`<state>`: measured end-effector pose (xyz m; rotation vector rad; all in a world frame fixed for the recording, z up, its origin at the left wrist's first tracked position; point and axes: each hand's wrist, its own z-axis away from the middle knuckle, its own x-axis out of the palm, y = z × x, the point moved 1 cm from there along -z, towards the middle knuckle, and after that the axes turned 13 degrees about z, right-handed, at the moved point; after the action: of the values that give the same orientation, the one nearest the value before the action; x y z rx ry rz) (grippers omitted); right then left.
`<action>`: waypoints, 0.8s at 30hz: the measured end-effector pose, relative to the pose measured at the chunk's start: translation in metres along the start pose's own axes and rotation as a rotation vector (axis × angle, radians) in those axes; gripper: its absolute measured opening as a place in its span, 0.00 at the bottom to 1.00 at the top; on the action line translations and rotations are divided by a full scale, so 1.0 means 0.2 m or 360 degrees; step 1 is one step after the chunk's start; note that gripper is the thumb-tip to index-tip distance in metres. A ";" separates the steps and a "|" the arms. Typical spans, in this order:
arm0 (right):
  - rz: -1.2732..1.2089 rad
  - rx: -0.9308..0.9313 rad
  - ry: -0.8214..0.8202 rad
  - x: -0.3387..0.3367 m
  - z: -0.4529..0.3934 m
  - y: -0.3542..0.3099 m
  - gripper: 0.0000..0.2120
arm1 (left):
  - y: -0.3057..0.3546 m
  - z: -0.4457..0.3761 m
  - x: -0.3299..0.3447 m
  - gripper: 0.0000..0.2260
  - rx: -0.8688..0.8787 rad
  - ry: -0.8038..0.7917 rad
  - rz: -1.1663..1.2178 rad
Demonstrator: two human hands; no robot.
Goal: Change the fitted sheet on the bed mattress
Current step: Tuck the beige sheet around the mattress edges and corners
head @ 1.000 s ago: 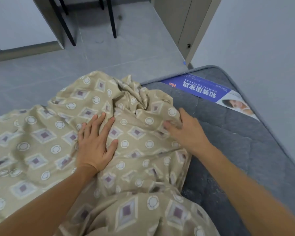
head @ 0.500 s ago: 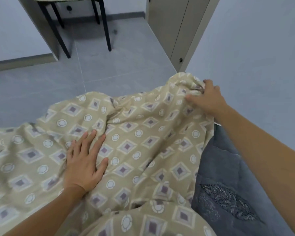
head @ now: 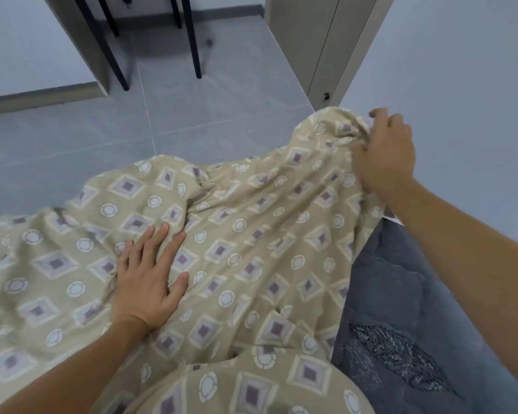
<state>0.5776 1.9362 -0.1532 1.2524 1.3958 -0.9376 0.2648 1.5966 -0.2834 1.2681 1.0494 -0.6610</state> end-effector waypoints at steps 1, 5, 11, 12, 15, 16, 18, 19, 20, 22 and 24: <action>0.0031 -0.0008 0.0011 0.02 0.09 -0.05 0.24 | 0.00 0.00 0.00 0.33 -0.0001 0.0005 -0.0001; -0.0185 -0.0388 -0.0222 0.06 0.69 -0.25 0.31 | 0.01 -0.01 0.01 0.33 -0.0016 0.0031 -0.0027; -0.0357 -0.0540 -0.0482 0.07 1.39 -0.17 0.28 | 0.01 -0.01 0.02 0.33 -0.0038 0.0031 -0.0015; -0.0369 -0.0517 -0.0494 0.09 1.43 -0.16 0.29 | 0.01 -0.01 0.01 0.34 -0.0041 0.0032 -0.0007; -0.0308 -0.0528 -0.0422 0.18 1.50 -0.14 0.31 | 0.02 -0.01 0.01 0.34 -0.0042 0.0038 -0.0020; -0.0296 -0.0534 -0.0393 0.21 1.51 -0.13 0.31 | 0.02 -0.01 0.01 0.34 -0.0045 0.0041 -0.0015; -0.0307 -0.0530 -0.0331 0.23 1.52 -0.13 0.30 | 0.02 -0.01 0.01 0.34 -0.0040 0.0052 0.0001; -0.0311 -0.0528 -0.0298 0.24 1.52 -0.13 0.30 | 0.02 -0.01 0.01 0.34 -0.0036 0.0054 0.0009; -0.0317 -0.0532 -0.0278 0.24 1.52 -0.13 0.30 | 0.02 -0.02 0.00 0.34 -0.0037 0.0053 0.0019; -0.0365 -0.0530 -0.0259 0.21 1.51 -0.13 0.31 | 0.03 -0.01 0.00 0.34 -0.0045 0.0050 0.0031; -0.0409 -0.0452 -0.0263 0.18 1.54 -0.10 0.33 | 0.03 0.00 -0.01 0.34 -0.0039 0.0063 0.0040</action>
<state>0.6119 1.6444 -0.2519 0.7798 1.5191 -0.9520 0.2696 1.5983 -0.2796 1.2757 1.0691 -0.6046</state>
